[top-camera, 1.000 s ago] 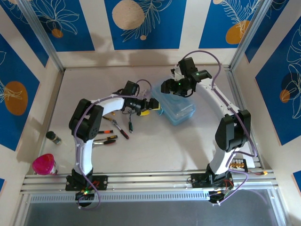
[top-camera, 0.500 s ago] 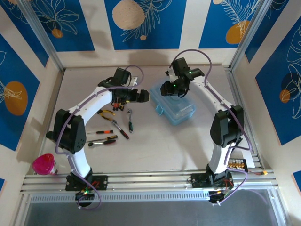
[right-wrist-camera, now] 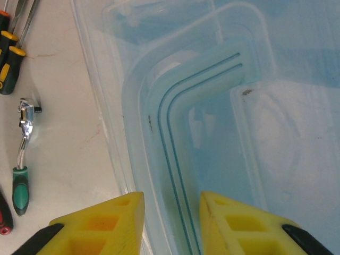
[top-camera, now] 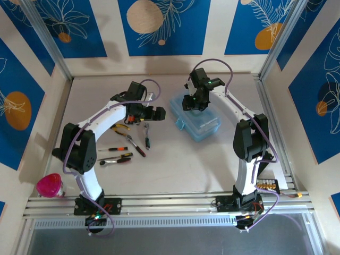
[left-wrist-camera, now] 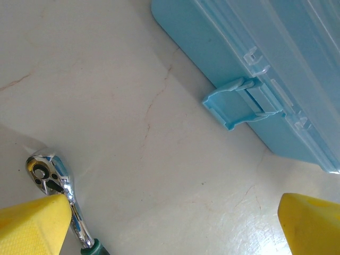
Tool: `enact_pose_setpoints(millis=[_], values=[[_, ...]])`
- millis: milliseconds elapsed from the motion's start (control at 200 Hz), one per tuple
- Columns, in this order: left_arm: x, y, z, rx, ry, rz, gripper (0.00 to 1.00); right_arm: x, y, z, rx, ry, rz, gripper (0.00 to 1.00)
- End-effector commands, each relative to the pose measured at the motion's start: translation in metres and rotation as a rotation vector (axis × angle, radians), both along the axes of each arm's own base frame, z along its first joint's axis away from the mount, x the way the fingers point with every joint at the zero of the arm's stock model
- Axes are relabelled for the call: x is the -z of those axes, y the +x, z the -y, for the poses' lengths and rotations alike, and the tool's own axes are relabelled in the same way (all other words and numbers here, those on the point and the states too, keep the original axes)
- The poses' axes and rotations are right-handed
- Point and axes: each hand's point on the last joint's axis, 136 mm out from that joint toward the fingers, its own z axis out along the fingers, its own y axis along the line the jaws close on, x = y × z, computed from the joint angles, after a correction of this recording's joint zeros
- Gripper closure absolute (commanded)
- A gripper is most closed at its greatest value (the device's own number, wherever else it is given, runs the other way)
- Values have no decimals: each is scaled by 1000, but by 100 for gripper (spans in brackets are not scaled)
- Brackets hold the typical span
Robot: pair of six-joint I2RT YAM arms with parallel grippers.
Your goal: Pack the tool kit
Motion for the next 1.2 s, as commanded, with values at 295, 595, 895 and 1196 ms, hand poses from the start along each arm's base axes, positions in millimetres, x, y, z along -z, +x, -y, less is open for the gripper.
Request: enact_pose_setpoints(millis=[295,595,895,1196], values=[[-2,7,4,3,-24,-10,0,-38,-12,-3,297,297,-78,66],[9,16,19,26,-48,-30,0,-75,-4,28,181,161,114,30],[21,34,64,71,-111,-43,0,-27,24,67,87,58,113,12],[33,62,88,74,-134,-49,0,-5,-10,40,14,208,53,12]])
